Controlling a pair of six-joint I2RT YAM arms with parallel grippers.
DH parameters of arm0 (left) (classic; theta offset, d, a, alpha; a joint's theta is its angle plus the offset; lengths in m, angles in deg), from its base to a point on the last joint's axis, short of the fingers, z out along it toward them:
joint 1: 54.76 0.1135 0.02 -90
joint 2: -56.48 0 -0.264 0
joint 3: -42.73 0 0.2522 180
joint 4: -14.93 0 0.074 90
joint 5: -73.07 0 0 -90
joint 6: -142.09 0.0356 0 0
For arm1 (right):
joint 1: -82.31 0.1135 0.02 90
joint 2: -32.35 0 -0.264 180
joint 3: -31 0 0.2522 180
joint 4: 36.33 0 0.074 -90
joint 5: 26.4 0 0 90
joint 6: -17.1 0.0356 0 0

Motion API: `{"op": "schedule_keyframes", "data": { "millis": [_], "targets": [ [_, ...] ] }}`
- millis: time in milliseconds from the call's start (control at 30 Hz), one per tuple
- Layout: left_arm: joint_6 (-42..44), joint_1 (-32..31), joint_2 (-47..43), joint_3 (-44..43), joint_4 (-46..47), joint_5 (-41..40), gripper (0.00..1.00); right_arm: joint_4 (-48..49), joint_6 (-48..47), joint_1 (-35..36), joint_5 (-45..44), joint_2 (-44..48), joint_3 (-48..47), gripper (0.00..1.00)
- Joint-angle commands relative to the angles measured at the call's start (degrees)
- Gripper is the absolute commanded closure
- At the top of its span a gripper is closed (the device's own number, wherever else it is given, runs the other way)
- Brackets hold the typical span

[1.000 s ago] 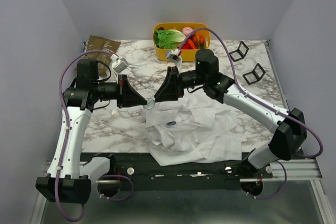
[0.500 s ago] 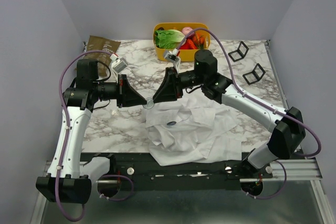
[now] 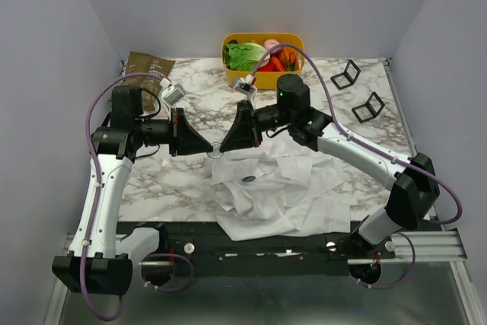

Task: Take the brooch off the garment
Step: Place the brooch in the brooch box.

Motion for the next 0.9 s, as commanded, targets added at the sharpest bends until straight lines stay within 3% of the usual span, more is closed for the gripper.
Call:
{"op": "schedule_keyframes", "data": {
  "millis": [0, 67, 100, 133, 200, 233, 333, 433, 600, 633, 867],
  "targets": [
    [-0.31, 0.48, -0.11, 0.12, 1.06, 0.74, 1.00, 0.39, -0.49, 0.86, 1.90, 0.19, -0.54, 0.99],
    [-0.58, 0.56, -0.02, 0.12, 1.41, 0.57, 0.99, 0.30, -0.75, 0.86, 1.90, 0.54, -0.45, 0.99],
    [-0.75, 0.56, 0.07, 0.12, 1.50, 0.39, 0.94, 0.13, -1.45, 0.86, 1.47, 0.81, -0.45, 0.99],
    [-0.75, 0.74, -0.11, 0.21, 1.67, 0.22, 0.79, -0.48, -2.41, 0.86, 0.94, 1.16, -0.37, 0.99],
    [-0.84, 1.18, -0.28, 0.30, 2.11, -0.05, 0.64, -4.69, -7.74, 0.95, -2.21, 2.38, -0.80, 0.99],
    [-2.23, 1.35, -0.46, 0.21, 2.46, -0.31, 0.49, -6.97, -10.22, 0.86, -3.88, 3.00, -1.41, 0.99],
    [-2.51, 1.79, -0.46, -0.05, 2.72, -1.36, 0.28, -15.68, -20.24, 0.78, -12.12, 6.07, -1.86, 0.99],
    [-2.86, 1.88, -0.46, -0.92, 2.73, -3.56, 0.14, -22.62, -30.43, 0.43, -21.17, 9.75, -1.33, 0.99],
    [-2.34, 1.88, 0.15, -4.09, 0.80, -21.88, 0.04, -29.75, -51.41, -0.37, -40.78, 19.07, 6.19, 0.99],
    [-1.99, 1.80, 0.85, -4.70, -0.34, -23.85, 0.02, -29.67, -54.08, -0.89, -46.99, 20.92, 8.05, 0.99],
    [2.23, 1.53, 3.75, -11.64, -6.32, -33.52, 0.01, -29.93, -66.40, -14.66, -66.02, 33.93, 22.47, 0.99]
  ]
}}
